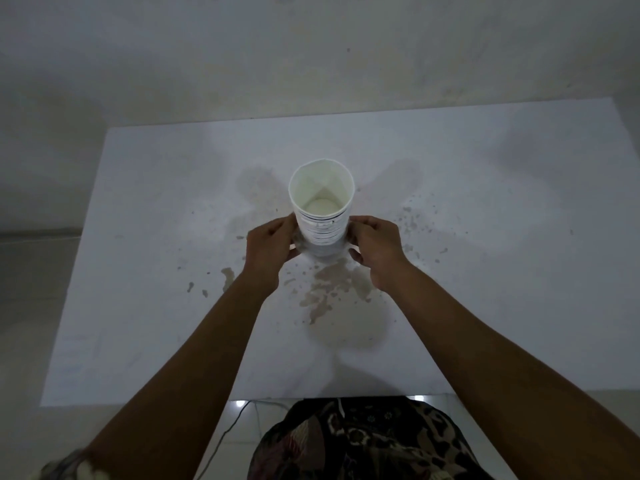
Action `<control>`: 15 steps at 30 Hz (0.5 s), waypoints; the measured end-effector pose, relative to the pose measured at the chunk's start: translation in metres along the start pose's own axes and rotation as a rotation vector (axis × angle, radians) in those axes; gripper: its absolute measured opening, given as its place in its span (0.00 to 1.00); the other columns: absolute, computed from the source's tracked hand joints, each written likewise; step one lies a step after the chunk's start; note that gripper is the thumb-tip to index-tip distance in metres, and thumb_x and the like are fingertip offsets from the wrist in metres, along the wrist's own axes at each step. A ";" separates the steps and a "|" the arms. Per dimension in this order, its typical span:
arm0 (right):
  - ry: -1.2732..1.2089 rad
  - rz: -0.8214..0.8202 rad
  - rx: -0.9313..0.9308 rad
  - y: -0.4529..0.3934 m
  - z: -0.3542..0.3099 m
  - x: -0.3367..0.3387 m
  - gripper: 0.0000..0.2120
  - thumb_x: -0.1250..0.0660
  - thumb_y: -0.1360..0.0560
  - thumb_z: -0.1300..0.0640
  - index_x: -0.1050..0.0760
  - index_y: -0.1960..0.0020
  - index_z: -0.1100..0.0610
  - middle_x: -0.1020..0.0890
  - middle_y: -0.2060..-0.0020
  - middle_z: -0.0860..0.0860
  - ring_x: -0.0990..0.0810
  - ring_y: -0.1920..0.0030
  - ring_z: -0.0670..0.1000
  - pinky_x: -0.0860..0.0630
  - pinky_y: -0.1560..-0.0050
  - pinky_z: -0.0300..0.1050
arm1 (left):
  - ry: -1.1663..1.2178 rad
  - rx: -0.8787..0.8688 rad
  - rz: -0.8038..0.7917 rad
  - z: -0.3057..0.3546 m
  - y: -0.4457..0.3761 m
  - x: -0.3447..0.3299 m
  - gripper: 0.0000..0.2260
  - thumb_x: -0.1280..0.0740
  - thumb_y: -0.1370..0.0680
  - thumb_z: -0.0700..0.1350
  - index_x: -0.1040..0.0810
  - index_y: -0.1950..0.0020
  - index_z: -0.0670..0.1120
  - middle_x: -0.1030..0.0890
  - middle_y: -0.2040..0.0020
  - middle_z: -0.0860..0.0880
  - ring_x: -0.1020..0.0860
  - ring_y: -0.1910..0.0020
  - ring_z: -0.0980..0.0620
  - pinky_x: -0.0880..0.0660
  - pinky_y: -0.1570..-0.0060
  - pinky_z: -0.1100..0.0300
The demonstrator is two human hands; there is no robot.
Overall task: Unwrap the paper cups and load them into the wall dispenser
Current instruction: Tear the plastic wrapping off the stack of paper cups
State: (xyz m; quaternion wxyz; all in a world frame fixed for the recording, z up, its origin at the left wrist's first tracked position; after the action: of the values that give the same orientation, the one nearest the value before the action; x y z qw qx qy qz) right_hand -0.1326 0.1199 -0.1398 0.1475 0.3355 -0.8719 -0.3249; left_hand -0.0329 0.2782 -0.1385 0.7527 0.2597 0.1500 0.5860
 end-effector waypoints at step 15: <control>0.237 -0.058 0.108 -0.012 -0.004 -0.007 0.10 0.34 0.22 0.59 0.20 0.62 0.56 0.20 0.66 0.50 0.24 0.63 0.49 0.26 0.63 0.39 | -0.297 -0.353 0.004 0.006 -0.003 0.001 0.13 0.35 0.24 0.33 0.18 0.45 0.45 0.15 0.53 0.49 0.19 0.53 0.49 0.22 0.57 0.58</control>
State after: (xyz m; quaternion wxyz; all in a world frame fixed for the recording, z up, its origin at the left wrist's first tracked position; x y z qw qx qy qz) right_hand -0.1191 0.1161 -0.1449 0.2218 0.4041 -0.8545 -0.2394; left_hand -0.0277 0.2773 -0.1352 0.7991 0.2078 -0.0676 0.5601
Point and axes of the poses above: each hand's wrist, its own y-axis away from the middle knuckle, its own x-axis out of the back of the hand, z = x × y, the point moved 5 cm from there along -y, towards the middle knuckle
